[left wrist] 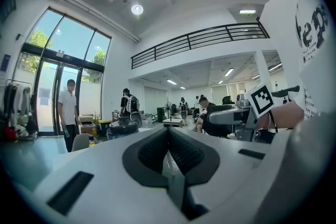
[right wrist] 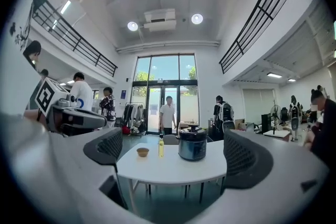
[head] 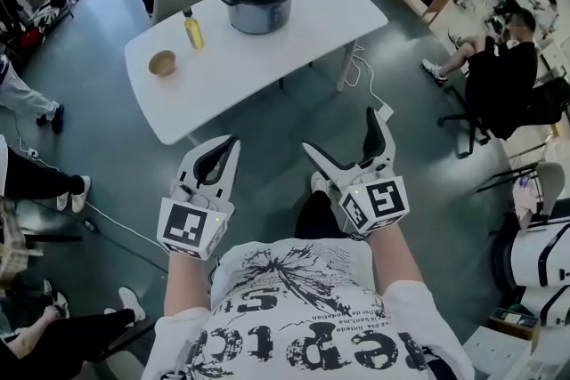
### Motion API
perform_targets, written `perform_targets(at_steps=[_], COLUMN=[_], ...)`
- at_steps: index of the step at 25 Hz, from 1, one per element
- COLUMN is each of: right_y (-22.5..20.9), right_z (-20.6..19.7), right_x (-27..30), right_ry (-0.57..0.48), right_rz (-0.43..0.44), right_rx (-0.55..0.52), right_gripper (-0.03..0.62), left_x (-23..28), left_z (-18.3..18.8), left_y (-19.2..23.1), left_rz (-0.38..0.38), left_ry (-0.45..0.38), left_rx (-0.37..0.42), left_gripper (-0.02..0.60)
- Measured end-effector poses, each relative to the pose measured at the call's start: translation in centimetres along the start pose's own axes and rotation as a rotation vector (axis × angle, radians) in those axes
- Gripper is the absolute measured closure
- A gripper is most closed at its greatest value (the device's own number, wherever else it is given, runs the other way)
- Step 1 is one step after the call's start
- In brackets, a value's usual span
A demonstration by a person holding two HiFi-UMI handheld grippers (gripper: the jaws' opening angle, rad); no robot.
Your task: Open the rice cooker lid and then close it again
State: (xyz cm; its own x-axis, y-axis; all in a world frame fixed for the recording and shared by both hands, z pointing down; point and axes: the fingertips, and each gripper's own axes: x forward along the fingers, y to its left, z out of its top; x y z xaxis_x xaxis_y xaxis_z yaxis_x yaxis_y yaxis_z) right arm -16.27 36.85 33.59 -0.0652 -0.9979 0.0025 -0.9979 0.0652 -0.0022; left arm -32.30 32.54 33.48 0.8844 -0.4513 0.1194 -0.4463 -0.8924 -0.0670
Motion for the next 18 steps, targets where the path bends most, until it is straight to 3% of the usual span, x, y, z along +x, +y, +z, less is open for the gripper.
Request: perform_targets(at_steps=[11,18], right_y=[-20.3,-27.1], right_z=[-1.2,-1.7], right_x=[14.2,22.6], right_ry=[0.068,0.115], right_rz=[0.251,0.390], right_rx=[0.035,-0.014], right_gripper=[-0.003,-0.003], left_x=[22.7,32.0], left_z=[2.3,2.9], left_y=[1.6,4.3], left_rz=[0.219,0.333], left_ry=[0.044,0.037], left_rx=[-0.020,-0.044], left_gripper=[0.568,0.568])
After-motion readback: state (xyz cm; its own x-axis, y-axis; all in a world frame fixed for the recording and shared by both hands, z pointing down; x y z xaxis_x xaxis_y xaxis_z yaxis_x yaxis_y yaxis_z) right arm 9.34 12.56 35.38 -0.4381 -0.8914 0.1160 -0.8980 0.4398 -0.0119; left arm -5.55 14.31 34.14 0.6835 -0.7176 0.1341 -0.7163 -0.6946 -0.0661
